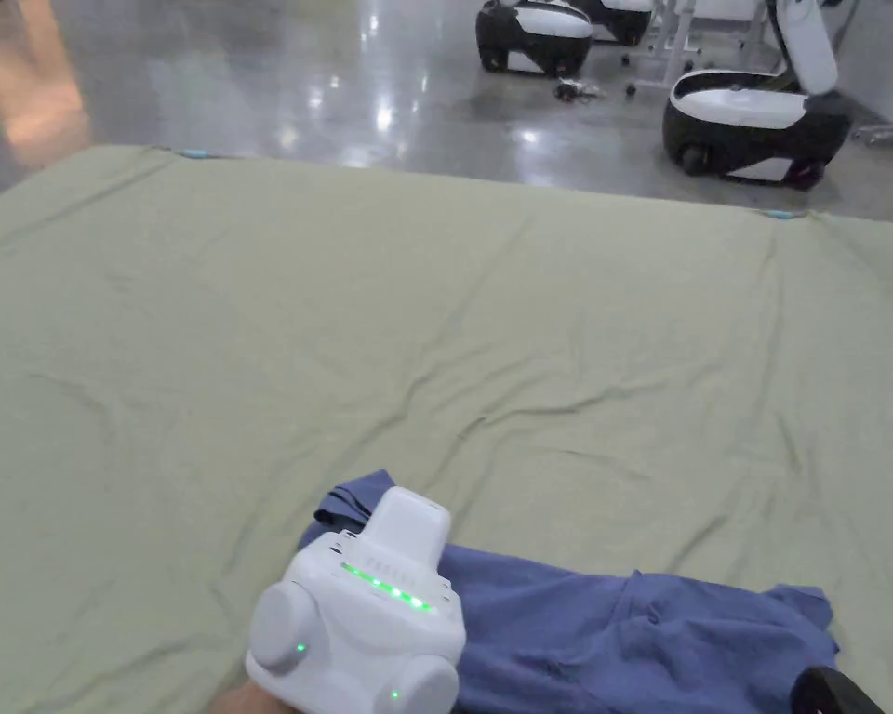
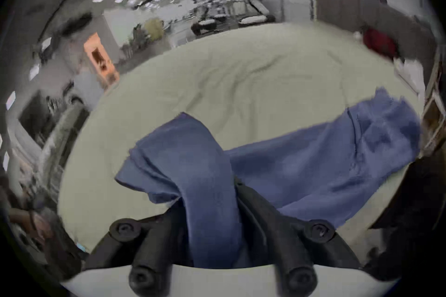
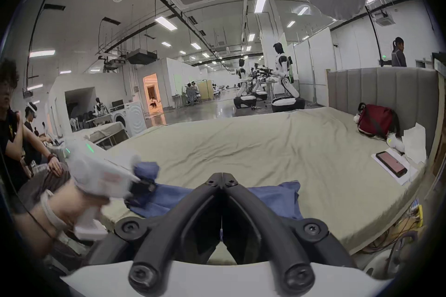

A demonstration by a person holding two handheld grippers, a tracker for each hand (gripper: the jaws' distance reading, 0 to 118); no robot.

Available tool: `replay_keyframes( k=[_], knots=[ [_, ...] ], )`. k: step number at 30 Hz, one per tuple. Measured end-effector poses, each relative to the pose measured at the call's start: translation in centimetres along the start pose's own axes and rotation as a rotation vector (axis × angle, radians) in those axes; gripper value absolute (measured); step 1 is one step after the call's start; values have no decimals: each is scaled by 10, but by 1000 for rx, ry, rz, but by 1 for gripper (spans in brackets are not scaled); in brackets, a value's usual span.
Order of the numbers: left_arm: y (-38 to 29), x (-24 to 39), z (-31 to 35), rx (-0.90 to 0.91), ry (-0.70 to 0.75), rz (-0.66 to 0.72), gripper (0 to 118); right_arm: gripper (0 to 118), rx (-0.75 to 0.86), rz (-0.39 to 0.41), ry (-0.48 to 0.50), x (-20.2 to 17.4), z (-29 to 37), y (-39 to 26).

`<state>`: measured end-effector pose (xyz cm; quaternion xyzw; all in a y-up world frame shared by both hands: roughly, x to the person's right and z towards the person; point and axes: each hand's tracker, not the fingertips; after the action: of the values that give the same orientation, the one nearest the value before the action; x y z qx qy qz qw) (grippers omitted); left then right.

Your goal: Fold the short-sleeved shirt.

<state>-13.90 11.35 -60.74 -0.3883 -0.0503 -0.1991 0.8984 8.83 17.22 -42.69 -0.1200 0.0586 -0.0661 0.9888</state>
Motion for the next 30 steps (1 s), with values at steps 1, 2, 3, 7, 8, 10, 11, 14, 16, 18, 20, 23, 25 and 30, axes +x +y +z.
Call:
replay_keyframes(
  k=[1, 2, 3, 7, 8, 10, 11, 14, 16, 18, 20, 23, 25, 30],
  knots=[
    [-1, 19, -7, -2, -2, -27, 6, 4, 5, -8, 0, 4, 3, -1],
    [-2, 40, -18, -28, 5, -89, 6, 4, 6, -12, 2, 10, 5, -2],
    [-6, 60, -28, -49, 37, -181, 6, 4, 9, -16, 12, 17, 7, -3],
    [-16, 82, -46, -64, 152, -286, 6, 4, 14, -21, -10, 32, 12, -3],
    [-15, 82, -44, -57, 152, -287, 8, 4, -1, -37, -16, 36, 11, -1],
    [-9, 76, -36, -41, 162, -316, 39, 4, 3, -60, 10, 42, 12, -1],
    [-8, 72, -31, -22, 152, -303, 71, 4, 6, -53, 6, 41, 13, 0],
    [-1, 31, 1, 115, -137, -105, 88, 4, -1, -11, 1, 37, 11, 4],
    [2, -8, 20, 98, -358, 154, 88, 4, 3, -2, 4, 32, 11, 5],
    [-8, -60, 43, 216, -494, 364, 88, 4, 5, 21, -2, 28, 11, 6],
    [-21, -100, 47, 326, -491, 541, 88, 4, 4, 24, -7, 26, 12, 6],
    [-37, -140, 15, 272, -554, 725, 71, 4, -10, 16, -20, 23, 9, 4],
    [-38, -134, -3, 288, -584, 724, 36, 4, -17, 10, -21, 22, 7, 2],
    [-17, -36, -40, 108, -562, 575, 25, 4, -43, 10, -32, 20, 5, 0]
  ],
)
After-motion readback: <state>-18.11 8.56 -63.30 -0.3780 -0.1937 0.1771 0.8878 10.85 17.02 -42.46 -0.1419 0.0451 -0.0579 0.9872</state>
